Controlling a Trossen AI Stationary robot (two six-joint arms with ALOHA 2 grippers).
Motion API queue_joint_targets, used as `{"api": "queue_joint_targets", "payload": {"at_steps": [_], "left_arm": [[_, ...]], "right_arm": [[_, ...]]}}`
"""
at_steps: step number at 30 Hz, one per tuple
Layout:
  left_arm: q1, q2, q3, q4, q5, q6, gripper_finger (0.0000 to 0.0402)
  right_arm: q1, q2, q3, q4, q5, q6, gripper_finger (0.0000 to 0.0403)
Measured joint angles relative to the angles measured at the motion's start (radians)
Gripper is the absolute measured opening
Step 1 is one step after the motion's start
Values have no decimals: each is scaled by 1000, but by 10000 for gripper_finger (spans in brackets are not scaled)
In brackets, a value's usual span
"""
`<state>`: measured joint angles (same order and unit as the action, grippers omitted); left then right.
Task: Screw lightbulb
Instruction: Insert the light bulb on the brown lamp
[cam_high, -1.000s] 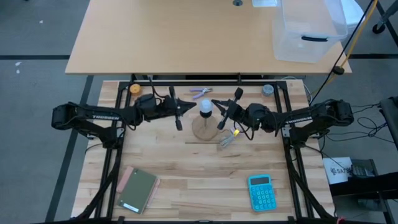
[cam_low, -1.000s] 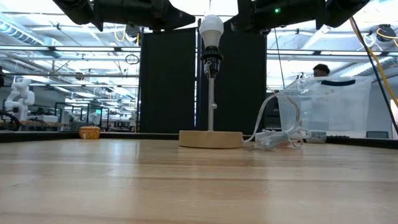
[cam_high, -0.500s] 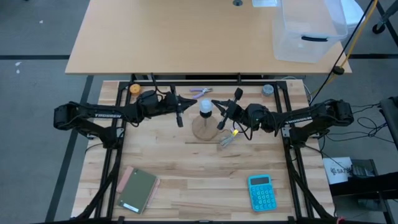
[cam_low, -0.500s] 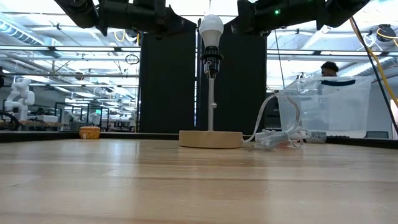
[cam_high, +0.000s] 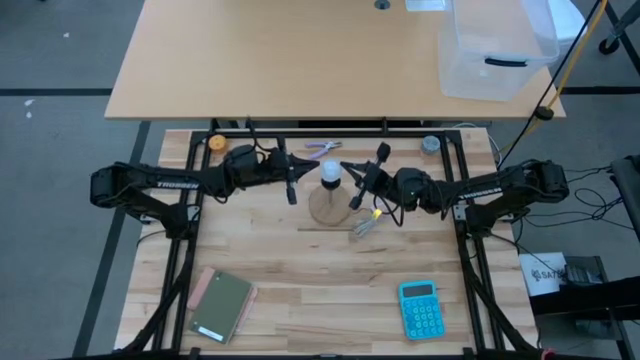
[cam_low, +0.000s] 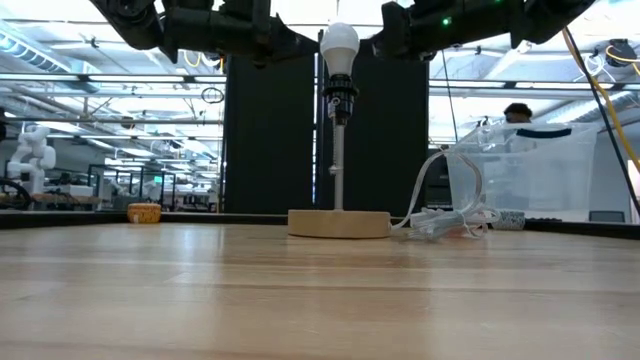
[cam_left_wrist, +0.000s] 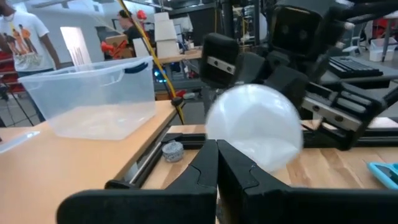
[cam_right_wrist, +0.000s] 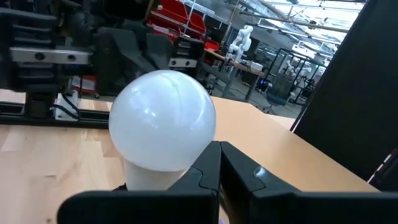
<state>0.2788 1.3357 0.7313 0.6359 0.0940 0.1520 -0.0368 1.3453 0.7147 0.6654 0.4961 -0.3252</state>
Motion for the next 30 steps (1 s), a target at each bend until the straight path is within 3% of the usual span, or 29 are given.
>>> {"api": "queue_joint_targets", "payload": {"at_steps": [20, 30], "left_arm": [[32, 136, 125, -28, 29, -5, 0], [66, 50, 127, -81, 0, 4, 0]], "right_arm": [[63, 0, 0, -19, 32, -1, 0], [86, 0, 0, -48, 155, -9, 0]]}}
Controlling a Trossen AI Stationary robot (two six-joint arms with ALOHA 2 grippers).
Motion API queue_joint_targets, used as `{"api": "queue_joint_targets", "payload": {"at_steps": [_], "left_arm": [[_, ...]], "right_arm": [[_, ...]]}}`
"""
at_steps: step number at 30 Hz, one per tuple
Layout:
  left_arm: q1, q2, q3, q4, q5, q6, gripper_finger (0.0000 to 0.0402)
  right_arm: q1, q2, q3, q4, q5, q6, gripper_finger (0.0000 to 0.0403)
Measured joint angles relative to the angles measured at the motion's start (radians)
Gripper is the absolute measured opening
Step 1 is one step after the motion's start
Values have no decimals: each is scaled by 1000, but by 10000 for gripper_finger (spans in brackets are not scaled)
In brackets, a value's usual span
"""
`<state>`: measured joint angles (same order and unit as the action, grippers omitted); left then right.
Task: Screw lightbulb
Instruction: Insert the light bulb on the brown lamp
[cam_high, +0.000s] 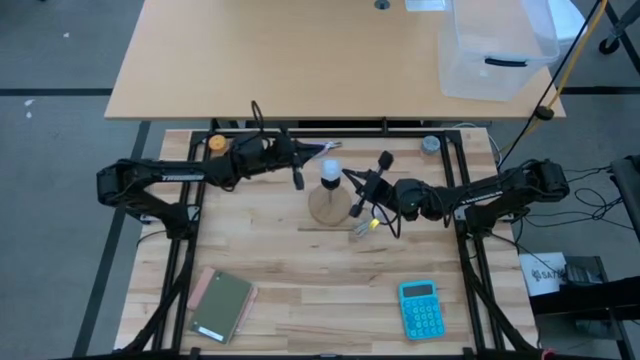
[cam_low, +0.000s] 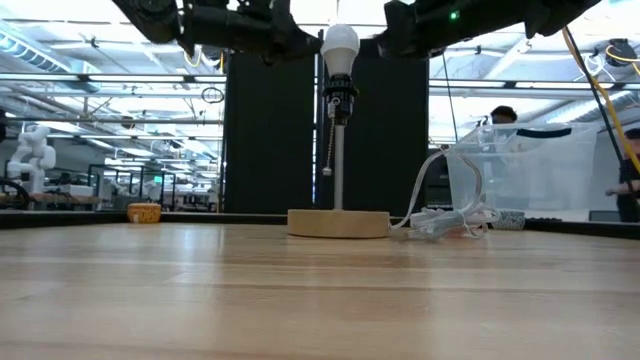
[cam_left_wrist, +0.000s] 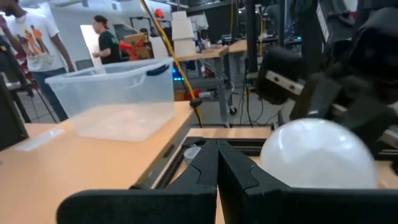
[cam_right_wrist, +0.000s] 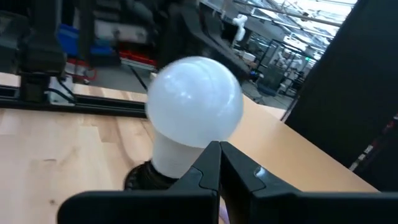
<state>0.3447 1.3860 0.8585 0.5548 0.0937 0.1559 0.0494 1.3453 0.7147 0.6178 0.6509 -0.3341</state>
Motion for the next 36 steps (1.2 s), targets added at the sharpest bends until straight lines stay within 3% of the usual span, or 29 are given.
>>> {"api": "queue_joint_targets", "payload": {"at_steps": [6, 15, 36], "left_arm": [[-31, -95, 0, -121, -4, 17, 0], [-107, -109, 0, -228, -48, 47, 0], [-80, -50, 0, -154, -32, 58, 0]], "right_arm": [[-2, 0, 0, 35, 19, -24, 0], [-2, 0, 0, 52, 30, -49, 0], [26, -1, 0, 59, -5, -70, 0]]}}
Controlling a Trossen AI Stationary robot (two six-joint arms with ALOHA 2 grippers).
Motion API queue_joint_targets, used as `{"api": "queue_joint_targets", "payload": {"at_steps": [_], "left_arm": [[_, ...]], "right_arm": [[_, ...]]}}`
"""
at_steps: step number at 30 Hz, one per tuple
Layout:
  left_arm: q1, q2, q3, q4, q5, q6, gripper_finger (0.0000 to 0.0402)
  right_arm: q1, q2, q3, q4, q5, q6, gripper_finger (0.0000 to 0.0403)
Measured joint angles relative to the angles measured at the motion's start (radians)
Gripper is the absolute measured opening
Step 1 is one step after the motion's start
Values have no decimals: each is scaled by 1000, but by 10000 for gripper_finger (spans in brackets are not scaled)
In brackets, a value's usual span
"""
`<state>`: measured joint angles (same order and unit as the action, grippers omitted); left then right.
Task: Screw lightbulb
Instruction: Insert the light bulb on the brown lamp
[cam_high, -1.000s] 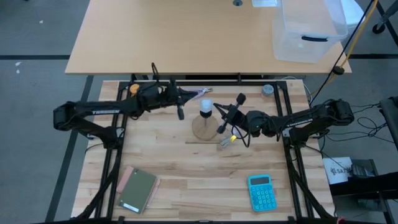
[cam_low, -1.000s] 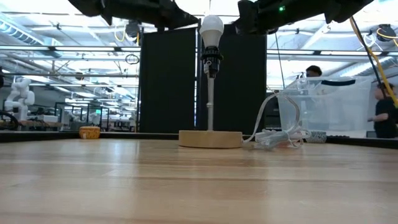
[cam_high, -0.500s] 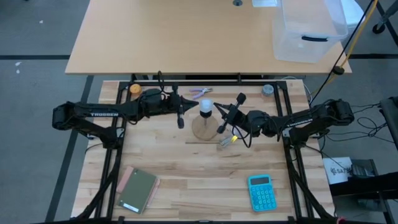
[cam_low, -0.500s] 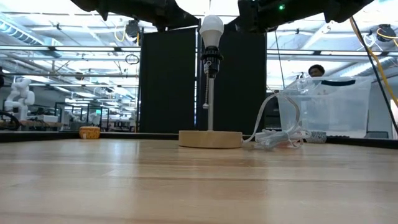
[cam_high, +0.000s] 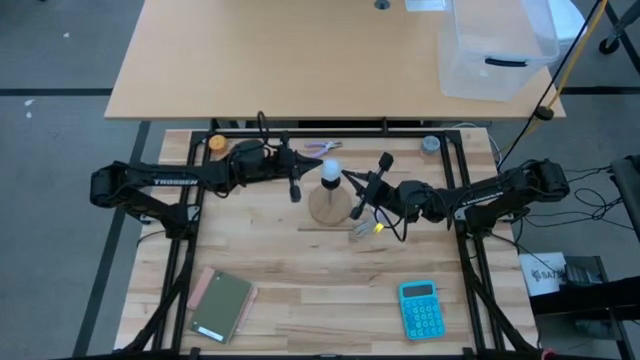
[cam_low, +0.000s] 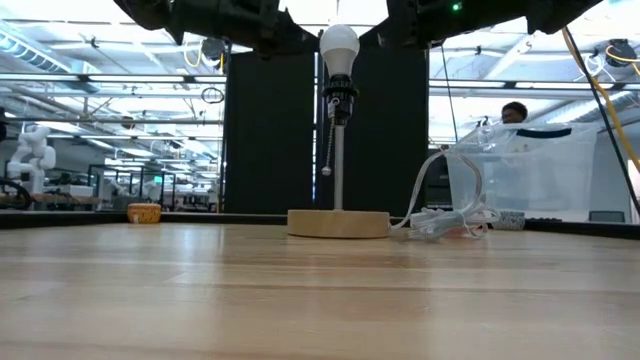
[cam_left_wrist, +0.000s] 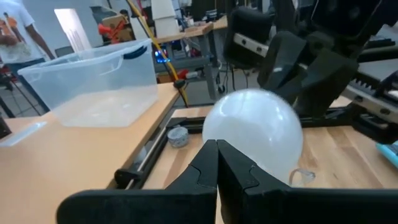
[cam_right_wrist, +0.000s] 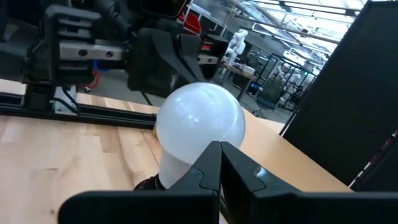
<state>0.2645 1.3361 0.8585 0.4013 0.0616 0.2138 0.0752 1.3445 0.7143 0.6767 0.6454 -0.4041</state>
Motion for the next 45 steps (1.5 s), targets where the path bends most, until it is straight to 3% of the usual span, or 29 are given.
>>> {"api": "queue_joint_targets", "payload": {"at_steps": [6, 13, 19, 24, 29, 32, 45], "left_arm": [[15, 0, 0, 10, 8, -2, 0], [25, -28, -2, 0, -50, -1, 0], [-7, -112, -1, -32, -33, 6, 0], [-63, -104, 0, -83, 6, 6, 0], [-100, -63, 0, -76, 4, 6, 0], [-105, -45, 0, -70, -1, 5, 0], [-104, -6, 0, -67, -48, -17, 0]], "right_arm": [[13, 0, 0, -9, -35, -1, 0], [41, 0, 0, -30, -39, 0, 0], [70, 0, 0, -46, 115, -28, 0], [42, 0, 0, -6, 146, -53, 0], [-2, 0, 0, 35, 129, -82, 0], [-28, 0, 4, 35, 62, -85, 0], [-68, 0, 97, -148, -21, -54, 0]]}}
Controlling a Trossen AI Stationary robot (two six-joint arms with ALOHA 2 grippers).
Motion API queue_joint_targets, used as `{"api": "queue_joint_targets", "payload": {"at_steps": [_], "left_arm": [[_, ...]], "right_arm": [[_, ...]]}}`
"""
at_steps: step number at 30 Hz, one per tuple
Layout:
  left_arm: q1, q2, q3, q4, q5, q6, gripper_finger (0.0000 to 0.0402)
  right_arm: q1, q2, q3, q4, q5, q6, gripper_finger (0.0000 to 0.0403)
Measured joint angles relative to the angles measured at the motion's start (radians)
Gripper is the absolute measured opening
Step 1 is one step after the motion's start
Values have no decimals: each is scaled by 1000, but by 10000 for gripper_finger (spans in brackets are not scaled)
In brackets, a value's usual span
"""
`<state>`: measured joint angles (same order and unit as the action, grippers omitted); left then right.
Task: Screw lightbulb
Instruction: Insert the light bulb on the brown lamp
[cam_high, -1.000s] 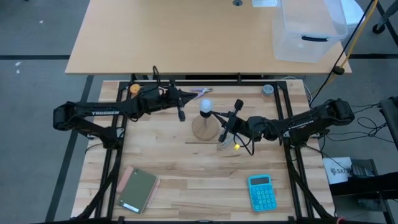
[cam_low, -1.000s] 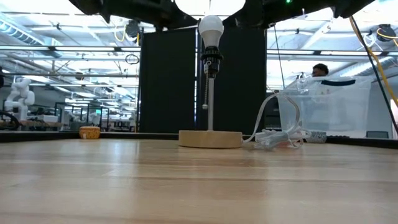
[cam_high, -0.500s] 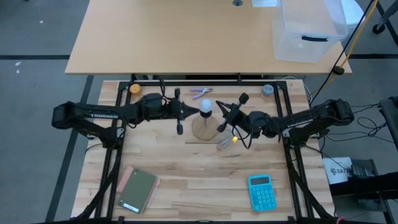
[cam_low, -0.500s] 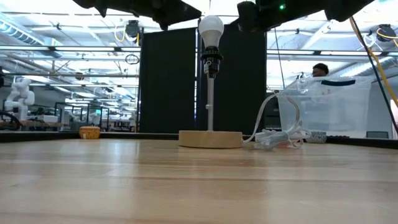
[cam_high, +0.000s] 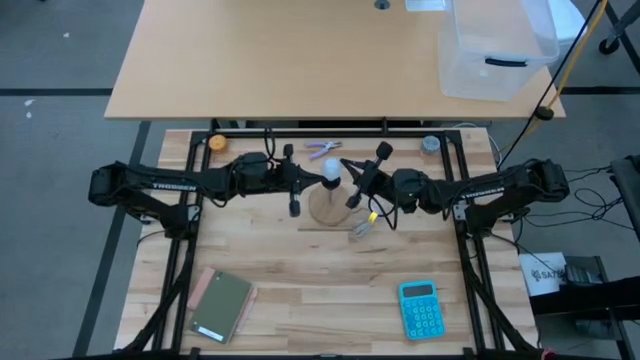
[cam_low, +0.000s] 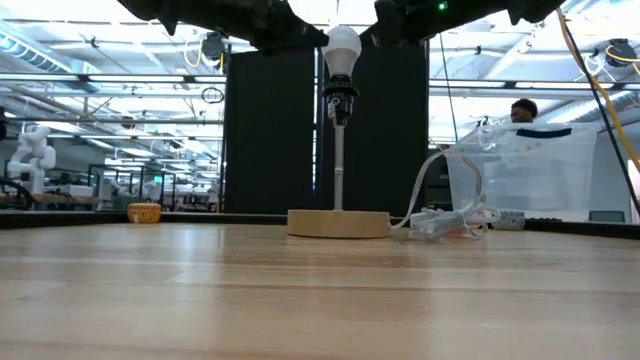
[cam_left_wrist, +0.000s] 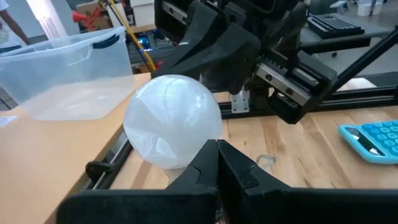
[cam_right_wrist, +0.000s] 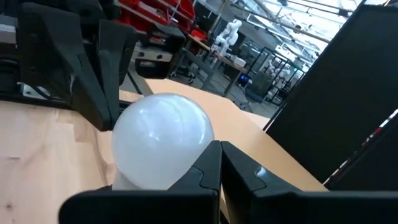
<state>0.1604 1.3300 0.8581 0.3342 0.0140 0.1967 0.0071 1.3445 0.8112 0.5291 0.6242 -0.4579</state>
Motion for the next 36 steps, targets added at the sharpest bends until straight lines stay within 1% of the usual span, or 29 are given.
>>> {"api": "queue_joint_targets", "payload": {"at_steps": [12, 17, 21, 23, 25, 28, 32, 36], "left_arm": [[24, -1, 0, -17, -11, -3, 0], [33, -3, 0, -32, -46, -5, 0], [40, -3, 0, -37, -85, -5, 0], [48, 1, 0, -36, -86, -6, 0], [53, 2, -1, -41, -86, -11, 0], [70, 1, -1, -35, -86, -34, 0], [84, -1, -1, -36, -87, -53, 0], [81, -38, -1, -48, -86, -51, 0]], "right_arm": [[32, -2, 1, -33, 27, 30, 0], [46, -3, 1, -44, 28, 49, 0], [63, -3, 1, -49, -1, 54, 0], [74, 0, 1, -51, -28, 54, 0], [86, 5, -3, -76, -29, 54, 0], [100, 2, -2, -71, -15, 57, 0], [115, 2, -2, -111, -3, 84, 0], [126, 2, -2, -150, 81, 107, 0]]}}
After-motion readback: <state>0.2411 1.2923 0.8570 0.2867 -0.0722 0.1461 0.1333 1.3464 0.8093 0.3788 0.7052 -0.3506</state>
